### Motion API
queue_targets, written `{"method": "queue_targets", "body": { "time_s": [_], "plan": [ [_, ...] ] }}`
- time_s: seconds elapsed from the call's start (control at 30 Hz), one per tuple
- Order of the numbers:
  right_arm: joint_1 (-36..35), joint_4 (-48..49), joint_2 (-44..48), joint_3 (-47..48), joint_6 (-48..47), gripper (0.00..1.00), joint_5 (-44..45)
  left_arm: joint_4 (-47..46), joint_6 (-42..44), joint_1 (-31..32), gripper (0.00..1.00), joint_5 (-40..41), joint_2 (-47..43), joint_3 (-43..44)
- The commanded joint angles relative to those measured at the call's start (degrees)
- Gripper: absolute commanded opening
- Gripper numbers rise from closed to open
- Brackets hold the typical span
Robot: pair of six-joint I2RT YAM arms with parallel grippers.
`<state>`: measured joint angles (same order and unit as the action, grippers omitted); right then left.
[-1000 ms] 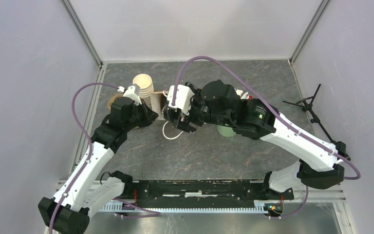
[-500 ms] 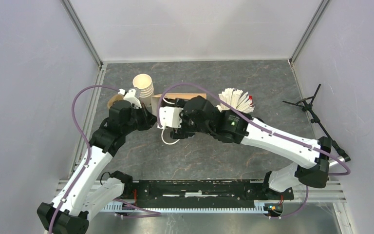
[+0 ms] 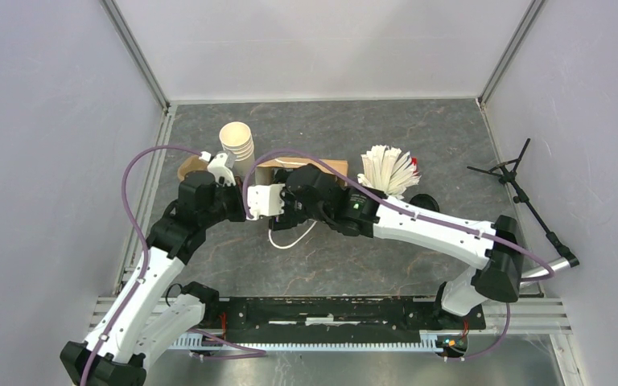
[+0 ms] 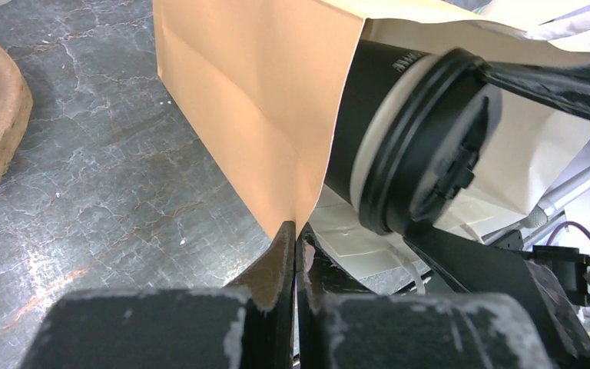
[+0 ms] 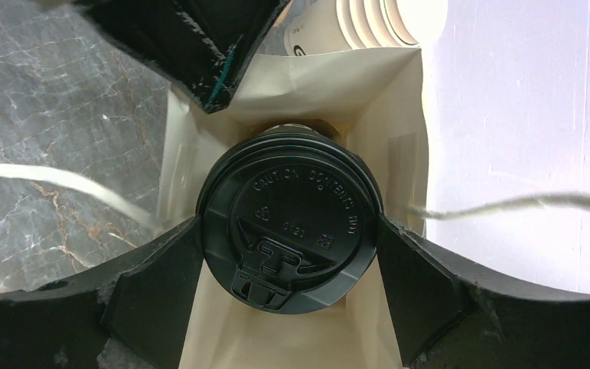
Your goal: Pack the takeout coffee
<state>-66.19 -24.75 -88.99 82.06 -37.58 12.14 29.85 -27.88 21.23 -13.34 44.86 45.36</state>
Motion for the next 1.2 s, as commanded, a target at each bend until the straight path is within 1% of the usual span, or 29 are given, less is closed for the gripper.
{"method": "queue_targets", "body": {
  "time_s": [0.0,0.33,0.47,0.6,0.73,0.83,1.0,1.17],
  "plan": [
    [1.4,4.5,-1.4,-0.7,-0.7,0.85,1.4,-1.8,3.4,-0.1,0.02,-2.7,-1.1,-0.6],
    [3.1,5.6,-4.0,-3.6,0.3,0.85,2.4,-3.6,3.2,-0.1,0.02,-4.7,-1.8,-2.2],
    [3.1,5.3,-4.8,-2.8,0.6,0.85,2.5,-4.1,3.0,-0.1,0.02,-5.2,-1.6,-2.5],
    [3.0,3.1,-4.7,-0.5,1.2,0.84,2.3,-3.8,2.8,-0.1,0.02,-3.9,-1.6,-2.3],
    [3.0,-2.0,-2.4,2.4,2.2,0.84,2.3,-3.0,2.4,-0.1,0.02,-1.9,-1.5,-1.8],
    [3.0,-4.4,1.3,0.5,1.9,0.85,1.6,-2.8,2.7,-0.1,0.02,-1.1,-1.7,-1.9],
    [3.0,-9.2,5.9,-1.0,2.3,0.85,2.9,-3.2,2.8,-0.1,0.02,-0.4,-2.3,-3.7],
    [3.0,-12.5,7.9,-1.4,0.7,0.85,5.9,-3.4,2.6,-0.1,0.02,-0.5,-2.8,-3.7]
  ]
}}
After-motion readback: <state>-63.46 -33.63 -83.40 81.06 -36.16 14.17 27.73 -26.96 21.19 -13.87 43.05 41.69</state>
